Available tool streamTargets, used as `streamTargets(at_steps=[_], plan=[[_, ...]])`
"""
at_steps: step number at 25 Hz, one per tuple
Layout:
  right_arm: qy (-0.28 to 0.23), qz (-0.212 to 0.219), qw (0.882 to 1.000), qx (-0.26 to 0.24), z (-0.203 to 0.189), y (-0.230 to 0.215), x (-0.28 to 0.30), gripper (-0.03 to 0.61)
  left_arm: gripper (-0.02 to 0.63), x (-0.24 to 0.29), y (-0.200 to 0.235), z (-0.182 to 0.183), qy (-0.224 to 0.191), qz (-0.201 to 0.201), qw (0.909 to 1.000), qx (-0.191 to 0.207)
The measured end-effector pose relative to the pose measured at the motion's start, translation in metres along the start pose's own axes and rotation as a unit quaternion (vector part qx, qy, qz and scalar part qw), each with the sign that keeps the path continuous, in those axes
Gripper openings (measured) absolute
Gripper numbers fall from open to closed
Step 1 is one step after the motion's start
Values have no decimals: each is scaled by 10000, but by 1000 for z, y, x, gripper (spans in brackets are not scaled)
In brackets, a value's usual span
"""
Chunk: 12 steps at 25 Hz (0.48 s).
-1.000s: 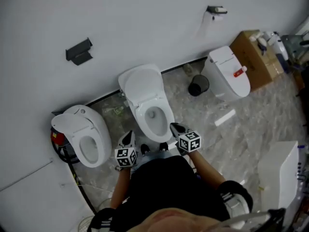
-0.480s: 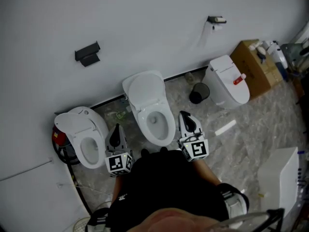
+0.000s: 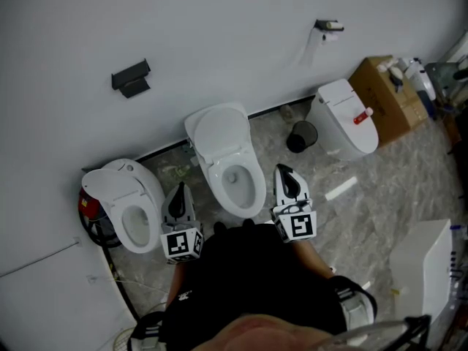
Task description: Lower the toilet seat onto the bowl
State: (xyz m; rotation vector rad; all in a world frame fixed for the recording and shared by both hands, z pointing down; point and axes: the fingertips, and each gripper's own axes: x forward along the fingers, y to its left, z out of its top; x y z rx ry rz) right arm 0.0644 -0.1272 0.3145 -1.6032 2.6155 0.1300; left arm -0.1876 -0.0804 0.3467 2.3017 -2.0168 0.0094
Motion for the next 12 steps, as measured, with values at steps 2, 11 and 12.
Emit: streamTargets(at_steps=[2, 11, 12], plan=[[-36, -44, 10000, -23, -1, -2, -2, 11, 8, -1, 0, -4, 2, -9, 10000, -3], [-96, -98, 9999, -50, 1, 0, -8, 11, 8, -9, -2, 1, -116, 22, 9994, 339], [-103, -97, 9999, -52, 2, 0, -8, 11, 8, -9, -1, 1, -129, 27, 9993, 345]])
